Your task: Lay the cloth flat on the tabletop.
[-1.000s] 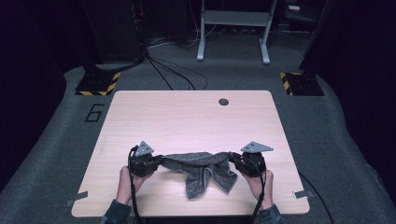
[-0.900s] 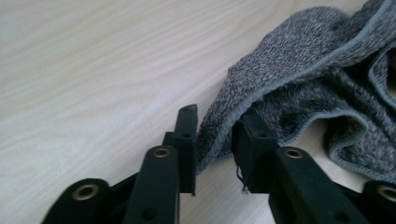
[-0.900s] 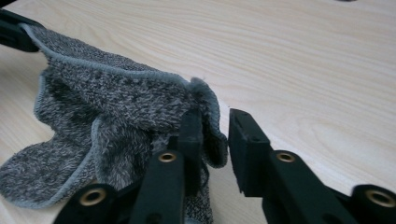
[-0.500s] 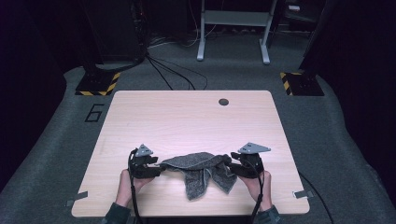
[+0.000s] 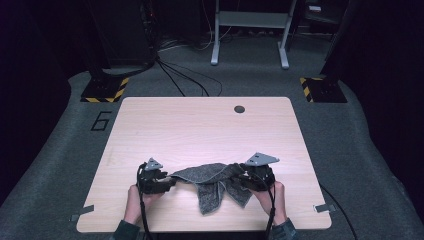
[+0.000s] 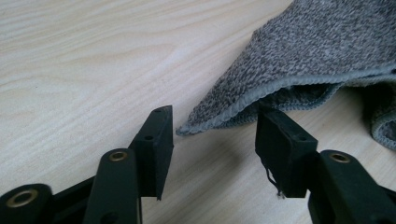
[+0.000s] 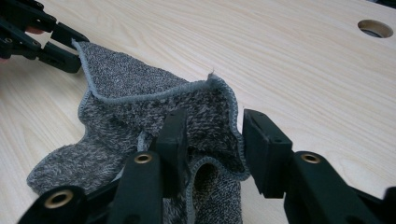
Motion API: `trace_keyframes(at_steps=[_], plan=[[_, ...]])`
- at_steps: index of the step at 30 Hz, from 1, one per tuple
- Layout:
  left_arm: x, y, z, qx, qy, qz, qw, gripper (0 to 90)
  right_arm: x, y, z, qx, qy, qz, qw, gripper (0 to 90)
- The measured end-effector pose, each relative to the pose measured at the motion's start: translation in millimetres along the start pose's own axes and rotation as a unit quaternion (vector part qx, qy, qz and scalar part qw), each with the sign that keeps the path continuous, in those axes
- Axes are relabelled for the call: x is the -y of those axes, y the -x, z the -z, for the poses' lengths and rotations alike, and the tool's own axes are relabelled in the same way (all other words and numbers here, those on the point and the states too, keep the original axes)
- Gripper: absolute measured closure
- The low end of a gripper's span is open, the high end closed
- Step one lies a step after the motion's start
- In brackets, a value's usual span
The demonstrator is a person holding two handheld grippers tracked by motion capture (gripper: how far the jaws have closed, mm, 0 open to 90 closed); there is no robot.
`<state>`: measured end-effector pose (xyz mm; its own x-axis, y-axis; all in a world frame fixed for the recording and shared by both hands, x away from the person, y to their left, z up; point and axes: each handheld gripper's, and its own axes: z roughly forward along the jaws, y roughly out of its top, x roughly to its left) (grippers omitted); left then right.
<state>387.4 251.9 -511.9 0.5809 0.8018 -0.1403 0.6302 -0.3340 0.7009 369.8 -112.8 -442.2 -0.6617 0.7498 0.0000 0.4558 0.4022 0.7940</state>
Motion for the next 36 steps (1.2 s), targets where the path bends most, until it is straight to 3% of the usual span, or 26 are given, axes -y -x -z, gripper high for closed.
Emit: trace_keyframes(at_steps=[14,19,25,36], plan=[[-0.6,1.8,0.1,0.006,0.025,-0.012,0.9996,73.2,-6.4,-3.7,-2.5,0.002,0.005,0.017,0.9998,62.3],[-0.4,2.0,-1.2,-0.001,0.031,-0.012,0.9994,81.0,-7.1,5.3,-9.4,0.011,0.001,0.008,0.9999,75.9],[0.1,1.2,-1.3,-0.003,0.031,-0.008,0.9995,83.2,-3.5,6.5,-11.1,0.04,-0.006,0.008,0.9992,85.6],[0.4,1.2,4.1,-0.015,0.038,-0.007,0.9991,85.9,0.3,13.1,0.9,0.032,0.009,-0.013,0.9994,87.8]])
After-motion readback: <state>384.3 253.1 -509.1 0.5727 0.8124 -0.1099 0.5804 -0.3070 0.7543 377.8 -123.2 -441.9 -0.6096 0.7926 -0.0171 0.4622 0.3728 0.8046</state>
